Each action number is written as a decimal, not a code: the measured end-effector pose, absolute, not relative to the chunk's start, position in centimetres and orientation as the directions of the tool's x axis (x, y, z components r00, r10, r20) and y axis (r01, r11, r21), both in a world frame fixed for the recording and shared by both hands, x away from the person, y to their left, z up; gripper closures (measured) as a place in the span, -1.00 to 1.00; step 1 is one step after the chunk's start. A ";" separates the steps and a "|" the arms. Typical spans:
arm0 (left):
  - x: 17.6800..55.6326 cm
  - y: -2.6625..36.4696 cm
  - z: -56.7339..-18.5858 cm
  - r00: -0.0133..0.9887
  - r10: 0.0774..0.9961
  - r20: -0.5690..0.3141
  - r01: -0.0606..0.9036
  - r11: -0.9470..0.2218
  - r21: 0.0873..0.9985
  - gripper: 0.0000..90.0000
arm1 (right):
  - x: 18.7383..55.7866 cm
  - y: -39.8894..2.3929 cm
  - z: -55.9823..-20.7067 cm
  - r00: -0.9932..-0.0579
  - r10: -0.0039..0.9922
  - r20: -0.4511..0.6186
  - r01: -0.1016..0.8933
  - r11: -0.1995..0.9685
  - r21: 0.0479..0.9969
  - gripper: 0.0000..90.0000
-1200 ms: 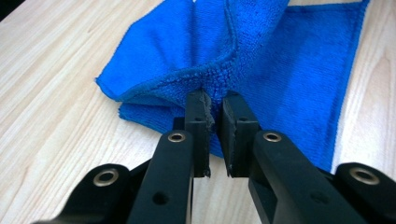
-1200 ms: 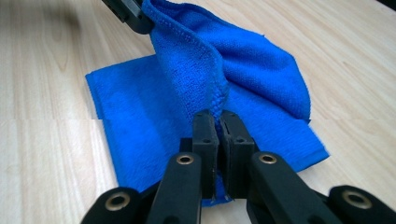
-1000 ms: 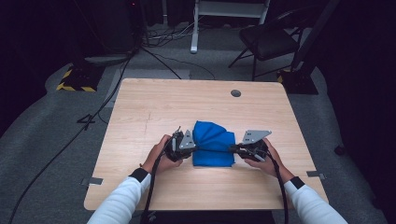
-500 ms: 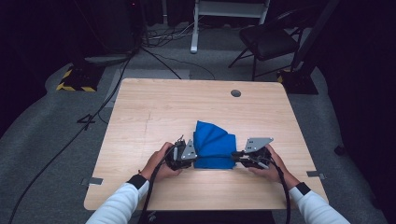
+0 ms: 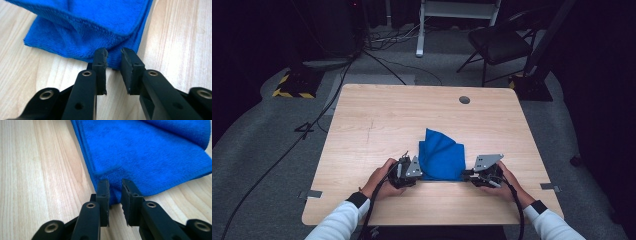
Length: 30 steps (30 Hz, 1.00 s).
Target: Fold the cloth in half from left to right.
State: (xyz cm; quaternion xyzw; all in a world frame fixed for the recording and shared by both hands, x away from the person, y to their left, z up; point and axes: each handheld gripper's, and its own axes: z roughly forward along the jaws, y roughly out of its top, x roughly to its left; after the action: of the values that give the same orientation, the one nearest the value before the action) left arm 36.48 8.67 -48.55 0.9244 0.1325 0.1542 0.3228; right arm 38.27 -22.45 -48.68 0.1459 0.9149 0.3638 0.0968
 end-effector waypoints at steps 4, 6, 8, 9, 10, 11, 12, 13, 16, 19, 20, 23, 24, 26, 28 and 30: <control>36.3 8.9 -48.6 0.922 0.339 0.190 0.147 -0.757 0.637 0.66 | 38.2 -22.5 -48.8 -0.940 0.333 -0.068 0.197 0.696 0.690 0.73; 36.2 9.1 -48.7 0.921 0.343 0.184 0.154 -0.755 0.637 0.66 | 38.2 -22.5 -48.9 -0.940 0.334 -0.065 0.200 0.696 0.690 0.73; 36.1 9.3 -48.8 0.920 0.348 0.180 0.160 -0.753 0.639 0.65 | 38.2 -22.7 -49.0 -0.938 0.342 -0.058 0.208 0.690 0.693 0.73; 36.1 9.5 -48.8 0.918 0.354 0.178 0.167 -0.753 0.637 0.64 | 38.1 -22.7 -49.0 -0.938 0.342 -0.055 0.210 0.688 0.694 0.73; 36.0 9.6 -48.8 0.916 0.361 0.176 0.171 -0.747 0.643 0.62 | 38.1 -22.9 -49.0 -0.937 0.345 -0.059 0.210 0.689 0.694 0.73; 36.0 9.8 -48.7 0.913 0.369 0.174 0.179 -0.745 0.643 0.58 | 38.0 -23.0 -49.0 -0.935 0.350 -0.058 0.213 0.685 0.697 0.71; 36.0 10.0 -48.7 0.911 0.377 0.170 0.184 -0.739 0.648 0.56 | 37.9 -23.2 -49.0 -0.934 0.353 -0.055 0.217 0.682 0.698 0.70; 36.0 10.3 -48.6 0.905 0.393 0.163 0.198 -0.729 0.655 0.51 | 37.9 -23.3 -49.0 -0.932 0.357 -0.054 0.220 0.680 0.699 0.68; 36.1 10.8 -48.4 0.895 0.429 0.124 0.236 -0.691 0.683 0.23 | 37.7 -23.9 -49.0 -0.928 0.368 -0.057 0.225 0.675 0.703 0.64; 36.4 11.1 -48.1 0.871 0.482 0.095 0.288 -0.656 0.697 -0.13 | 37.9 -24.2 -48.8 -0.918 0.392 -0.055 0.238 0.658 0.714 0.56; 36.5 11.1 -48.0 0.865 0.494 0.087 0.298 -0.646 0.703 -0.19 | 38.0 -24.3 -48.6 -0.913 0.403 -0.059 0.243 0.654 0.717 0.52; 36.5 11.0 -47.8 0.853 0.514 0.092 0.306 -0.635 0.709 -0.33 | 38.4 -24.6 -48.0 -0.902 0.427 -0.067 0.245 0.632 0.735 0.43; 36.5 10.9 -47.7 0.854 0.510 0.099 0.300 -0.641 0.707 -0.36 | 38.5 -24.6 -47.8 -0.895 0.440 -0.071 0.248 0.624 0.741 0.40; 36.6 10.8 -47.7 0.854 0.505 0.123 0.294 -0.665 0.686 -0.40 | 38.9 -24.8 -47.4 -0.890 0.451 -0.072 0.249 0.612 0.751 0.41; 36.7 11.0 -47.8 0.859 0.499 0.119 0.298 -0.673 0.677 -0.48 | 39.2 -24.8 -47.0 -0.882 0.463 -0.081 0.249 0.605 0.756 0.38; 36.9 11.1 -48.0 0.858 0.498 0.128 0.300 -0.686 0.662 -0.52 | 39.8 -24.8 -46.7 -0.875 0.478 -0.081 0.254 0.594 0.764 0.33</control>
State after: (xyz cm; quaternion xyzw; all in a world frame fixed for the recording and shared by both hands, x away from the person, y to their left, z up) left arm 36.88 11.13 -47.97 0.9058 0.2204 0.1506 0.3290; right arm 39.76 -24.76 -46.67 0.2074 0.8816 0.4002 0.1399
